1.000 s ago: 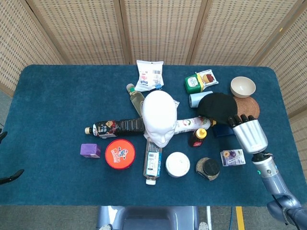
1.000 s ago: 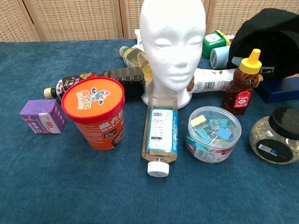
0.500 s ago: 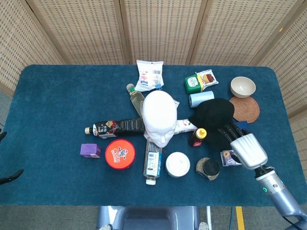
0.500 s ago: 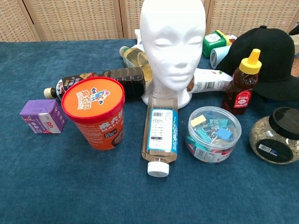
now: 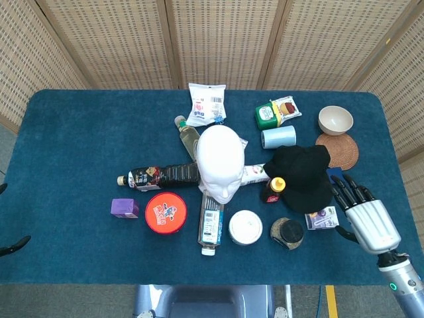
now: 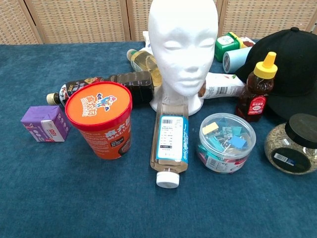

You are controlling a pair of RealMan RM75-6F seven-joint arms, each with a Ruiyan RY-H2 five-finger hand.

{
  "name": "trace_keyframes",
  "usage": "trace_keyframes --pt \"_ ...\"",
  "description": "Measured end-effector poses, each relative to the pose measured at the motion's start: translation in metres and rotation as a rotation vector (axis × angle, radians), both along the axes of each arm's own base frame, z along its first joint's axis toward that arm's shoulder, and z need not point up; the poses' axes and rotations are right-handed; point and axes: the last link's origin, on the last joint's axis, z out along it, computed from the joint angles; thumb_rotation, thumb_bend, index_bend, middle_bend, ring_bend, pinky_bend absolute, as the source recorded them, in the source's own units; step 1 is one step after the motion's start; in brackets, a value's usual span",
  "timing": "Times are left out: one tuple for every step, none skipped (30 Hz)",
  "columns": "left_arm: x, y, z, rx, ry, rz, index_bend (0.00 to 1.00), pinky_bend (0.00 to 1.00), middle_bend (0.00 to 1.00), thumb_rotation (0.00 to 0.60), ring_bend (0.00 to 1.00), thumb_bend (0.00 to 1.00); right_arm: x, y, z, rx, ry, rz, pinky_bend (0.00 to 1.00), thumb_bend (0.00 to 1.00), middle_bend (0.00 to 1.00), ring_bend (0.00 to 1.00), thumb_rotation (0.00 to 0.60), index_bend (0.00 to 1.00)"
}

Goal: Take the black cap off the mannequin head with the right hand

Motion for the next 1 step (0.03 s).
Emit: trace_keyframes --pt "-0.0005 -0.0004 -0.0002 -0.001 0.005 0.002 0.00 0.00 0.00 0.600 0.00 0.11 -0.0021 0.0047 0.0002 -0.015 -0.013 -0.004 0.21 0.00 0.06 0.05 0.600 0.04"
